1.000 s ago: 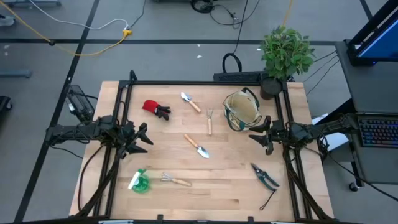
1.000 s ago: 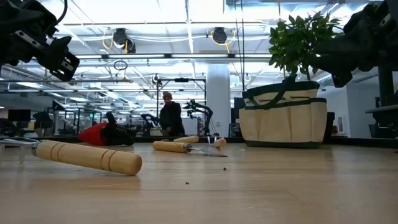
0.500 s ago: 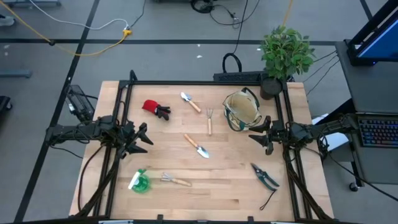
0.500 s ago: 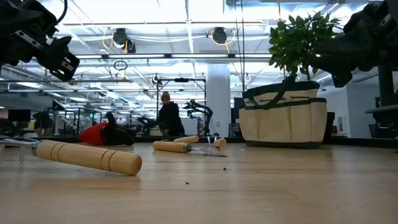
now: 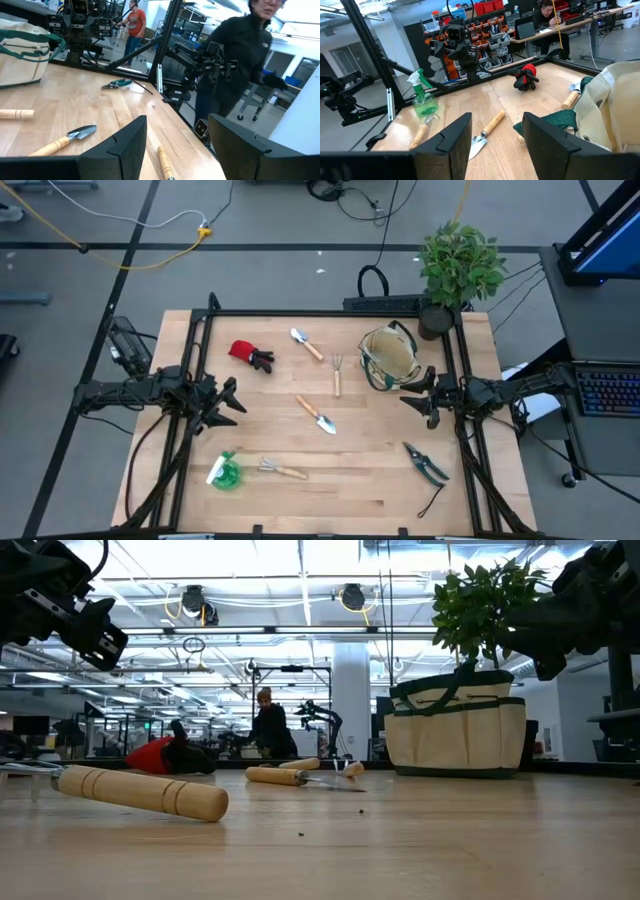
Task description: Pick & Place Garden tools in Gardening bag
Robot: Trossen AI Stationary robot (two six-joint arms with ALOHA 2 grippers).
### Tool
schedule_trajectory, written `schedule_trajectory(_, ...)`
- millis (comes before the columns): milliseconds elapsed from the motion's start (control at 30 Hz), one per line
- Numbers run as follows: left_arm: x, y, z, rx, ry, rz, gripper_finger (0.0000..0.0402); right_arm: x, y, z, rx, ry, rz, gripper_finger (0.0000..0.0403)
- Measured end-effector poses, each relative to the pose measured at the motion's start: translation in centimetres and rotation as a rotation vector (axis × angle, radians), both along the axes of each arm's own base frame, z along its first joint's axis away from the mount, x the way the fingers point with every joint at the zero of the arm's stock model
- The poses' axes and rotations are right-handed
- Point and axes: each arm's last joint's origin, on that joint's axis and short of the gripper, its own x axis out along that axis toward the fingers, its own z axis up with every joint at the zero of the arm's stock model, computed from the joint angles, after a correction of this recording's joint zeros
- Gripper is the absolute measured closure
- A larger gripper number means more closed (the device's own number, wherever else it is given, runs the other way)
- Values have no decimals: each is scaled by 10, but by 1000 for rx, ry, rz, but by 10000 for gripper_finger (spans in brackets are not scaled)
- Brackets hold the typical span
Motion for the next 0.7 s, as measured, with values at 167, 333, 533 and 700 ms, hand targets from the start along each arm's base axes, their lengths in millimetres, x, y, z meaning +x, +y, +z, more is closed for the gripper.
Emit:
schedule_trajectory(167, 0, 0, 0, 0, 0, 0, 183, 0, 0, 0, -20, 2, -4, 236)
schedule_trajectory(333, 0, 0, 0, 0, 0, 0, 183, 0, 0, 0, -139, 15, -3, 236)
schedule_trajectory(533, 0, 0, 0, 0, 0, 0, 183, 0, 0, 0, -163, 18, -3, 236)
schedule_trajectory(700, 0, 0, 0, 0, 0, 0, 183, 0, 0, 0, -163, 18, -4, 236)
